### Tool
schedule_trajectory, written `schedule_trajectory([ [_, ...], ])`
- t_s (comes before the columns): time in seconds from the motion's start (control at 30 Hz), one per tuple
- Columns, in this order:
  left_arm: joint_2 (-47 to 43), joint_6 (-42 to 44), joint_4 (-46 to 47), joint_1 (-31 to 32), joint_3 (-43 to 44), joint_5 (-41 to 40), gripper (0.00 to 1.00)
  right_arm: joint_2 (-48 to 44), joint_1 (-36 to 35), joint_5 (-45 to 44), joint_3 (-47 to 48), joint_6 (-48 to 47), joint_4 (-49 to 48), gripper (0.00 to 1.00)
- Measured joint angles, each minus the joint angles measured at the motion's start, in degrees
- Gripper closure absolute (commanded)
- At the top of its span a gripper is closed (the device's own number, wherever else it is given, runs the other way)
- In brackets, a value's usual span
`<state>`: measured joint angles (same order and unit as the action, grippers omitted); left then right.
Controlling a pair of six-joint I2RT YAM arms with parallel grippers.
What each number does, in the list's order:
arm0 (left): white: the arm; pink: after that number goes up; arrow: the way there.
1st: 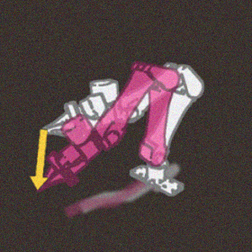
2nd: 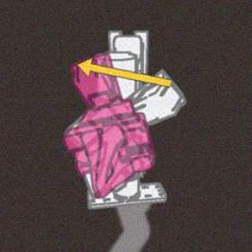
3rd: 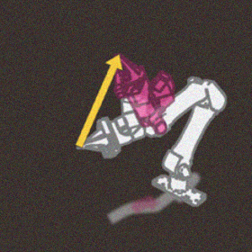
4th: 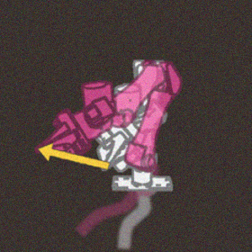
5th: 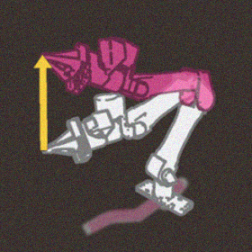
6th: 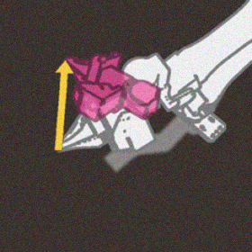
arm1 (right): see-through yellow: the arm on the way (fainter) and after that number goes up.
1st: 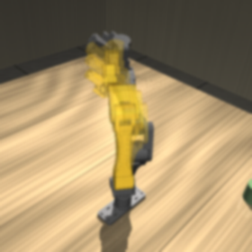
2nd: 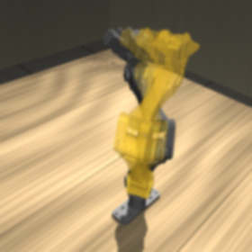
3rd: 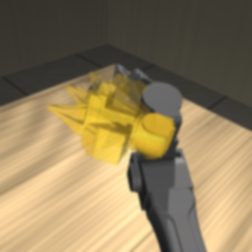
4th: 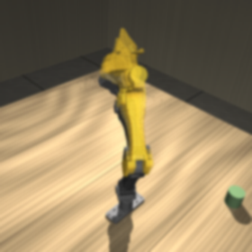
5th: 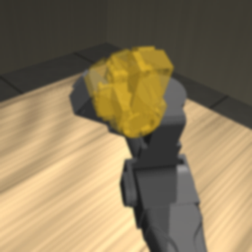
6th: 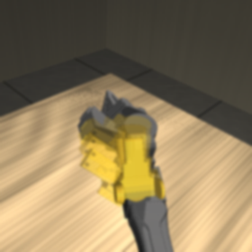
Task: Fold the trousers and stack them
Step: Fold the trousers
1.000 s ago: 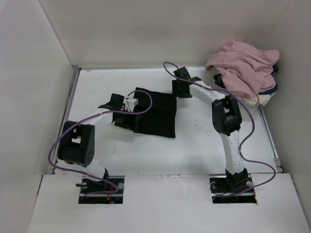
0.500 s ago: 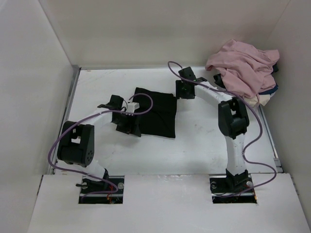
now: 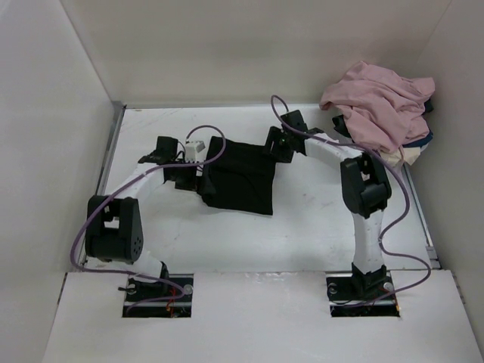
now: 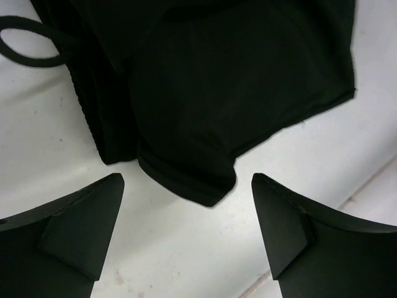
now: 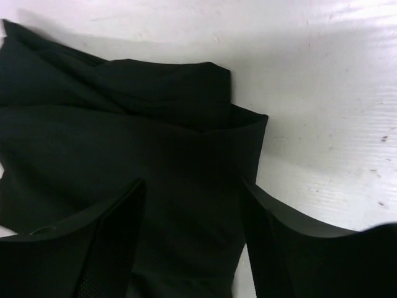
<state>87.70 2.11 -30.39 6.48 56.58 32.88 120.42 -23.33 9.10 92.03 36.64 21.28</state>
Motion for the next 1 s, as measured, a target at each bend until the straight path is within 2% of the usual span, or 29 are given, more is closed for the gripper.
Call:
schedule_trajectory([
  [0.1,4.50,-0.83,2.16,0.98,0.13,-2.40,0.21,2.21,0.00,0.90,-0.20,1.92,-0.31,0.42],
  [0.17,7.56,-1.27,3.37,1.16,0.13,-4.02,0.42,3.19,0.04,1.38,-0.22,2.89,-0.35,0.54],
  [0.23,10.34,-1.64,4.24,1.11,0.52,-5.16,0.55,3.74,0.07,1.97,-0.22,3.54,-0.46,0.65],
  [0.37,13.57,-2.47,4.94,1.51,3.17,-5.22,0.75,4.22,0.07,3.23,-0.22,4.70,-0.81,0.89],
  [0.43,13.99,-2.47,5.42,2.54,3.26,-5.33,0.82,4.22,0.22,3.48,-0.13,5.20,-0.79,0.93],
  [0.7,12.39,-2.49,5.33,9.46,0.37,-4.55,0.80,5.22,1.66,3.56,3.06,5.18,-0.72,0.92],
  [0.87,12.15,-2.51,4.98,6.91,0.17,-4.76,0.80,5.20,1.99,3.58,3.08,5.09,-0.81,0.91],
  [0.9,12.15,-2.51,4.92,5.84,0.28,-4.85,0.77,5.14,1.97,3.56,2.67,4.98,-0.85,0.90],
  [0.93,12.15,-2.54,4.85,4.92,0.39,-5.03,0.75,5.09,1.99,3.54,2.21,4.94,-0.90,0.87],
  [1.0,12.15,-2.64,4.76,3.39,0.72,-5.07,0.64,5.07,2.01,3.45,1.07,4.90,-0.92,0.68],
])
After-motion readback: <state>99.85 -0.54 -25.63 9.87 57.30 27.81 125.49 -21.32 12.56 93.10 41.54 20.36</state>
